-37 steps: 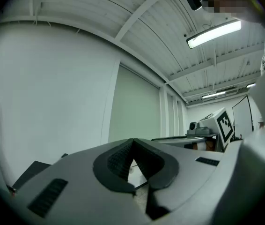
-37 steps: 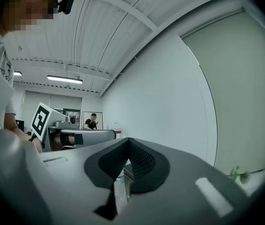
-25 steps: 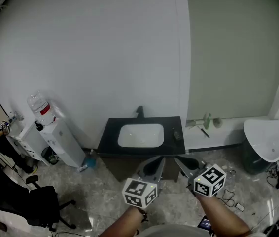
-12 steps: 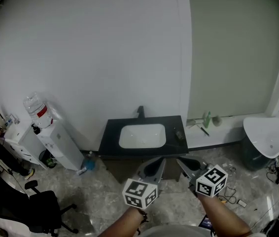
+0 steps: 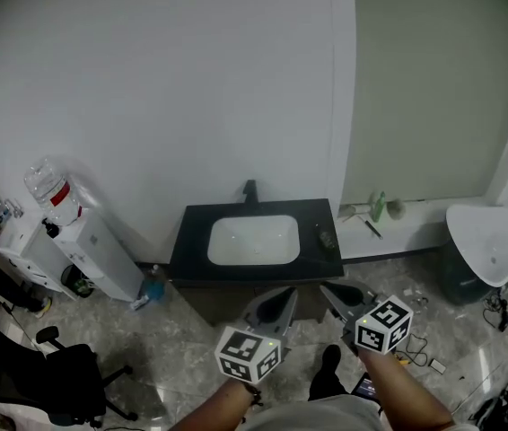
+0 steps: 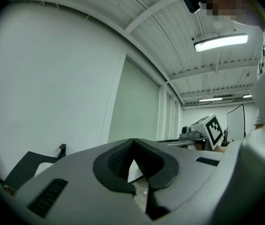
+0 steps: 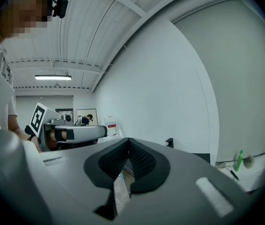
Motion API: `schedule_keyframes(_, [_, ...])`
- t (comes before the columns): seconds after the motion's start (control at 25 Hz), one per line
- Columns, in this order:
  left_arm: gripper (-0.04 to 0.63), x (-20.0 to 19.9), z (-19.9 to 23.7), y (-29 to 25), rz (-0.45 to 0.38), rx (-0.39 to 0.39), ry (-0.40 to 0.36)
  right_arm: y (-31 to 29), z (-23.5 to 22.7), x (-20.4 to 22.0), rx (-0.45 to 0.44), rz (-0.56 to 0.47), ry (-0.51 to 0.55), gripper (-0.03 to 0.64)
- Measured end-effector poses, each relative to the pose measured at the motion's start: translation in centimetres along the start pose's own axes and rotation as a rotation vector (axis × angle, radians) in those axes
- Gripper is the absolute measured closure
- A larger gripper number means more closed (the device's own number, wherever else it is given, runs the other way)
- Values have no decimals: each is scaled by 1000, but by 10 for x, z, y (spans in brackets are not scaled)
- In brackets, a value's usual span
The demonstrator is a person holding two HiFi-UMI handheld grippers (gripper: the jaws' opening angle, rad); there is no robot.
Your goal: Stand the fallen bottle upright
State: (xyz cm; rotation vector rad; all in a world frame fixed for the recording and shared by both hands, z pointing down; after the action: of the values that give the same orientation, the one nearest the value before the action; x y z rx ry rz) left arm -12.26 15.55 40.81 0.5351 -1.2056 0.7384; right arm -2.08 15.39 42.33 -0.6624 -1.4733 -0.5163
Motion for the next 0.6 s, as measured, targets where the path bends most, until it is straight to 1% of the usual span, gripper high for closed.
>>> schedule_keyframes(0.08, [589, 9, 18, -27, 12, -8, 13, -17, -33, 11, -4, 3, -16, 614])
schedule_keyframes(0.2, [589, 14, 51, -79, 10, -28, -17, -50, -98, 28, -13, 9, -40, 614])
schedule_keyframes(0.28, [589, 15, 76, -121, -3, -38, -21, -75, -149, 42, -31, 38, -53, 614])
schedule_keyframes(0.4, [589, 16, 115, -189, -2, -60, 4, -112, -227, 68, -87, 137, -84, 605])
schedule_keyframes(0.52, [589, 17, 150, -255, 12, -74, 1, -150, -305, 90, -125, 234, -108, 584])
schedule_keyframes(0.6, [589, 17, 169, -292, 22, -70, 17, -178, -351, 106, -140, 311, -120, 550])
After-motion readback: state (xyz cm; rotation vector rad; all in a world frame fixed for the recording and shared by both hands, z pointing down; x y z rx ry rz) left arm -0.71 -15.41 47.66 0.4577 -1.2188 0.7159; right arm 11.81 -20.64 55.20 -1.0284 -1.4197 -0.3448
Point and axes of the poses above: the fingertips, and each gripper's own axes: y backward along the fingers, z to its left, x out of its underside, the point moved 3 cm from there along y, backward along the fingers, and after that the axes turned 7 degrees about y, right-handed, at the moved point
